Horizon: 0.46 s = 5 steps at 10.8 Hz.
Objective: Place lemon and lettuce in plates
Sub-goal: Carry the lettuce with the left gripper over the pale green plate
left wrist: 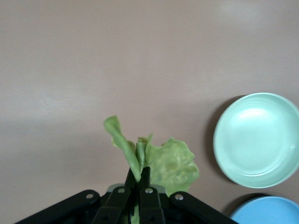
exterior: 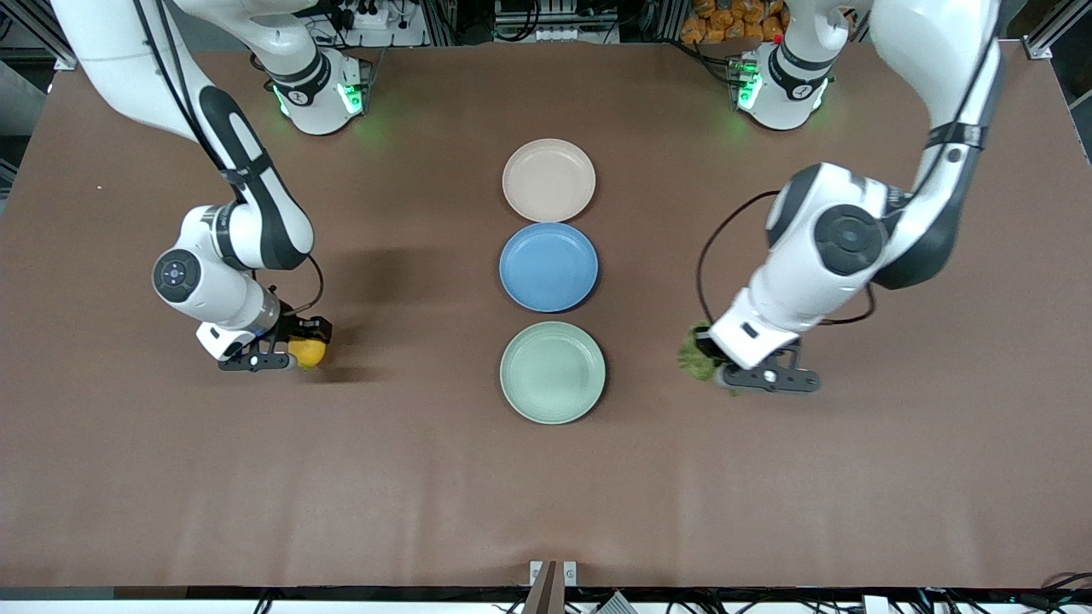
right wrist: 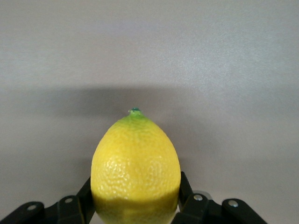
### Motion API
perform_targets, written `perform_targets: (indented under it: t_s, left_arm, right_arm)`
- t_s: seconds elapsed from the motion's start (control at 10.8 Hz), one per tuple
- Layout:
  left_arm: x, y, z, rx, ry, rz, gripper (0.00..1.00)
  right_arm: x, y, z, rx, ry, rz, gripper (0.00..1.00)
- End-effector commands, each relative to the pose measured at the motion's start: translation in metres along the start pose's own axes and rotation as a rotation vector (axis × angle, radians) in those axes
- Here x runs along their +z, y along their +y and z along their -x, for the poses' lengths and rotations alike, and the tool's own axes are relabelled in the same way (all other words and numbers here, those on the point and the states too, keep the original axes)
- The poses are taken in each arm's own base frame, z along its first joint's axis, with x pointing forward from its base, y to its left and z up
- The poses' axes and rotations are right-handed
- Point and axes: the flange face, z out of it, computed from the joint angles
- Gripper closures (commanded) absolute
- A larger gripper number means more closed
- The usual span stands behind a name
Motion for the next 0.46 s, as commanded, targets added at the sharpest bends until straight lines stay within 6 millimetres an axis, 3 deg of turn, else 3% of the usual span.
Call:
perform_targets:
  t_s: [0.0,0.18,0.37]
  left_arm:
    - [0.007,0.041,-0.002,-0.077,0.048,0.044,1.0]
    - [0.018,0.076,0.008,-0.103,0.07,0.075,1.0]
    - [0.042,0.118,0.023,-0.155,0.081,0.119,1.0]
  right_arm:
    - [-0.06,-0.008,0.018,0.002,-0.021,-0.023,1.0]
    - [-0.085,-0.011,0.024,-0.002,-0.036,-0.03,1.0]
    - [-0.106,-0.012,0.032,-0.005,-0.063,-0.036,1.0]
